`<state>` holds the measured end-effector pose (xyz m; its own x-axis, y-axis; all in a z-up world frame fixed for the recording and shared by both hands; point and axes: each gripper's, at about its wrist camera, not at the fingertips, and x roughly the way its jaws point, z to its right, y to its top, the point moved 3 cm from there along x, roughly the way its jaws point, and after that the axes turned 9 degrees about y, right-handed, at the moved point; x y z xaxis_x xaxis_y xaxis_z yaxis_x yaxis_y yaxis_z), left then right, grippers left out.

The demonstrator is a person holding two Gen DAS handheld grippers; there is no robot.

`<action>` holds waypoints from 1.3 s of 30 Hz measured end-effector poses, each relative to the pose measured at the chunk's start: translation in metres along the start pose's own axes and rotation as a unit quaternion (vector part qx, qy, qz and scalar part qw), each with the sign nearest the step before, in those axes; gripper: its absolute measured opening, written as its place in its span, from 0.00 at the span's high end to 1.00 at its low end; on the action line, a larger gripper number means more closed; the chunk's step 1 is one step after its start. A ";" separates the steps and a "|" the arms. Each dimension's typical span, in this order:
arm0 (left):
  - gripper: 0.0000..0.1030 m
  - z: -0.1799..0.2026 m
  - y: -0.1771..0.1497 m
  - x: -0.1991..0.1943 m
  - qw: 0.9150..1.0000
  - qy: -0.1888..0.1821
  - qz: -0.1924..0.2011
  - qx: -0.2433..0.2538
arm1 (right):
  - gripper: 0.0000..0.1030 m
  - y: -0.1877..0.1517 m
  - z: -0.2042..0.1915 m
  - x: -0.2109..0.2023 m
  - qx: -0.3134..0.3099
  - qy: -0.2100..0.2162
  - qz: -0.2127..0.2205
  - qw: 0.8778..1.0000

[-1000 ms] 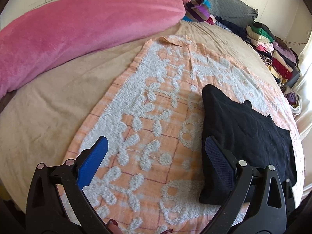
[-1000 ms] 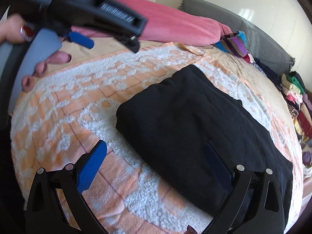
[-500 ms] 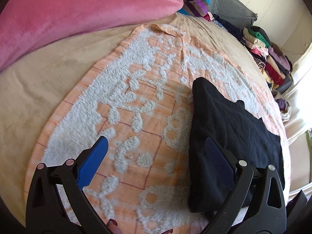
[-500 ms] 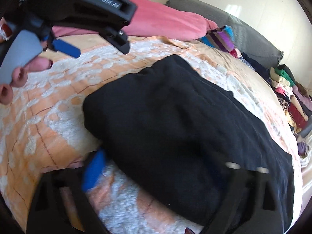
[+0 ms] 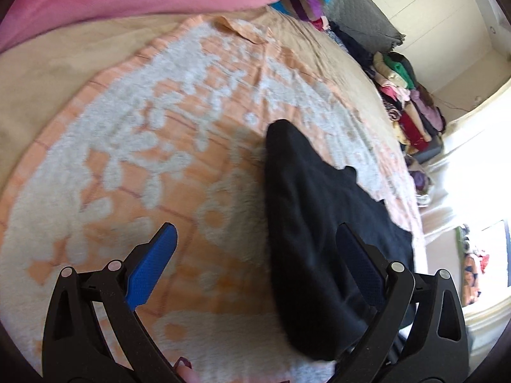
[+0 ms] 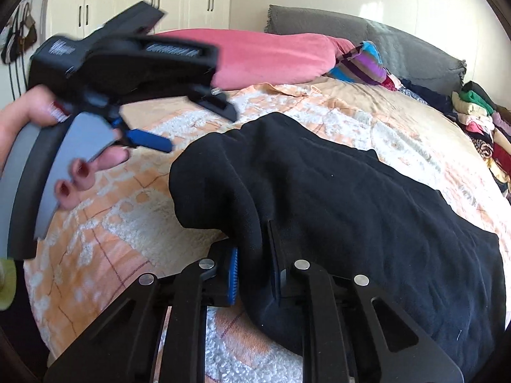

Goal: Fold small clothes
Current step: 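Move the right gripper to the shirt's side edge and close on it, then lift the held side with the right gripper and fold it across the shirt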

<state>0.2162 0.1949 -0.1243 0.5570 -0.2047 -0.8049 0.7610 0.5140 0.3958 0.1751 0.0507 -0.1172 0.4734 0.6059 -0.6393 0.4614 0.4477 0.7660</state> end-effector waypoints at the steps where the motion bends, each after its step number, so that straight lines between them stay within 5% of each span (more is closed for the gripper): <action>1: 0.09 0.003 0.003 0.004 1.000 -0.011 -0.007 -0.003 | 0.86 -0.001 -0.001 -0.001 0.002 0.003 0.000 1.000; 11: 0.11 0.054 0.024 0.070 0.992 0.009 -0.104 0.078 | 0.86 -0.005 0.003 -0.002 0.006 0.023 0.003 1.000; 17: 0.49 0.066 0.026 0.081 0.992 0.004 -0.105 0.073 | 0.86 -0.006 0.013 0.002 0.020 0.034 0.000 0.999; 19: 0.79 0.070 0.023 0.081 0.992 -0.001 -0.100 0.072 | 0.86 -0.006 0.013 0.003 0.022 0.034 -0.001 0.999; 20: 0.83 0.070 0.022 0.079 0.993 -0.008 -0.100 0.069 | 0.86 -0.006 0.013 0.003 0.022 0.034 -0.001 0.999; 39: 0.86 0.164 0.022 0.015 0.994 -0.030 -0.047 0.094 | 0.89 0.014 0.049 -0.072 0.089 0.042 0.055 0.994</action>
<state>0.2957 0.0663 -0.0549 0.4946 -0.2963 -0.8171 0.8563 0.3270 0.3998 0.1843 -0.0184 -0.0639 0.4677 0.7004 -0.5392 0.5400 0.2566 0.8016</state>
